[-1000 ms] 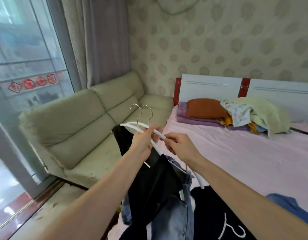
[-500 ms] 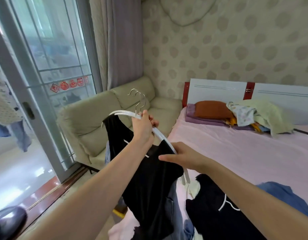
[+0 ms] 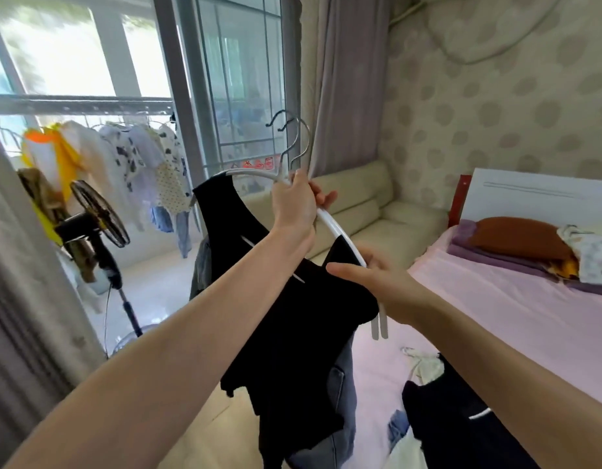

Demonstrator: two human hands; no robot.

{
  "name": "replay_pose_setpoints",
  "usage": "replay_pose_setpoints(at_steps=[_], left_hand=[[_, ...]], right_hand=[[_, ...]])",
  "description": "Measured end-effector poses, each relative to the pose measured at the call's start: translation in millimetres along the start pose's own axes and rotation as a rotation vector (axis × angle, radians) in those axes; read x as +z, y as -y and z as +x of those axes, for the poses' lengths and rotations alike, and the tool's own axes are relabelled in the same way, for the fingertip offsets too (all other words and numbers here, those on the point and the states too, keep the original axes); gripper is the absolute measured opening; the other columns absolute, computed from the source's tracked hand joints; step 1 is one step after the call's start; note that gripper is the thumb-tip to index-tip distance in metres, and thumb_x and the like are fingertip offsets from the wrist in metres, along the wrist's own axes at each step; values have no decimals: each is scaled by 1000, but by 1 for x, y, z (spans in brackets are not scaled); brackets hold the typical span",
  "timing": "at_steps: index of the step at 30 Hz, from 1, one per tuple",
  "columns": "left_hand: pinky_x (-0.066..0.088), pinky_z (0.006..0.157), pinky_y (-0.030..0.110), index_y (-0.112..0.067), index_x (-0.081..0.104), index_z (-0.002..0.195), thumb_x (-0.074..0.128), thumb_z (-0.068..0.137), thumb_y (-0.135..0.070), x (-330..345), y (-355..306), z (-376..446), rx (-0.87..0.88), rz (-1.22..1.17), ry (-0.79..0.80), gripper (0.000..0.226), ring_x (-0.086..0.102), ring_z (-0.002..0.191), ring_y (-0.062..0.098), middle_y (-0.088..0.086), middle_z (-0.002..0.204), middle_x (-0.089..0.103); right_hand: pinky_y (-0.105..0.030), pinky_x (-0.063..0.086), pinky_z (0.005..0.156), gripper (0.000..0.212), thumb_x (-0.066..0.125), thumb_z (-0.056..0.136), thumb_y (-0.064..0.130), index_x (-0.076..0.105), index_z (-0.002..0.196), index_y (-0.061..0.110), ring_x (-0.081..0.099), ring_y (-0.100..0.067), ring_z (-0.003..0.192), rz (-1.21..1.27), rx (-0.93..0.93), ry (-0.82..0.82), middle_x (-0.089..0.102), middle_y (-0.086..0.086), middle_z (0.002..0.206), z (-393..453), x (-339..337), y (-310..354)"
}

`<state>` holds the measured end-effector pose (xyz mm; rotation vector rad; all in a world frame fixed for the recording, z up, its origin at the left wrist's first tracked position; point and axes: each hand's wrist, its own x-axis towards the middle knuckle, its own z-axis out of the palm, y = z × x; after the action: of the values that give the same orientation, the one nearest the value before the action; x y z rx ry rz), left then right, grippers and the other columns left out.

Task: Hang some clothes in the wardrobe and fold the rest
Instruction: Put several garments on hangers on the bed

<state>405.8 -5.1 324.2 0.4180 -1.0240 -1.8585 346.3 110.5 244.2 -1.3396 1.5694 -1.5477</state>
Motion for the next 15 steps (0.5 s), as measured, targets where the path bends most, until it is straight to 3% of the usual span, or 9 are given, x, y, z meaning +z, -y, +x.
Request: replay_pose_setpoints(at_steps=[3, 8, 12, 15], left_hand=[[48, 42, 21, -9, 43, 70, 36, 98, -3, -6, 8, -25, -17, 79, -55, 30, 33, 32, 5, 5, 56, 36], [44, 41, 23, -9, 40, 67, 30, 92, 4, -22, 60, -44, -128, 196, -133, 30, 35, 27, 5, 5, 55, 36], [42, 41, 22, -10, 38, 70, 30, 95, 3, -45, 146, -54, -346, 211, -191, 29, 38, 27, 7, 5, 59, 37], [40, 37, 21, -11, 37, 71, 31, 97, 2, -67, 207, -63, -467, 196, -252, 30, 41, 35, 12, 6, 59, 35]], right_hand=[[-20, 44, 52, 20, 65, 89, 15, 56, 71, 13, 55, -11, 54, 73, 56, 23, 55, 3, 61, -26, 4, -3], [-21, 44, 50, 17, 65, 90, 16, 56, 78, 8, 56, -15, 54, 73, 187, 16, 55, -2, 63, -64, -4, -38], [-28, 41, 65, 26, 65, 89, 24, 56, 81, 1, 54, -20, 66, -35, 365, -42, 53, -7, 72, -101, -20, -98], [-19, 34, 55, 30, 67, 88, 28, 53, 70, 9, 46, -12, 57, -161, 466, -73, 46, 1, 63, -125, -27, -145]])
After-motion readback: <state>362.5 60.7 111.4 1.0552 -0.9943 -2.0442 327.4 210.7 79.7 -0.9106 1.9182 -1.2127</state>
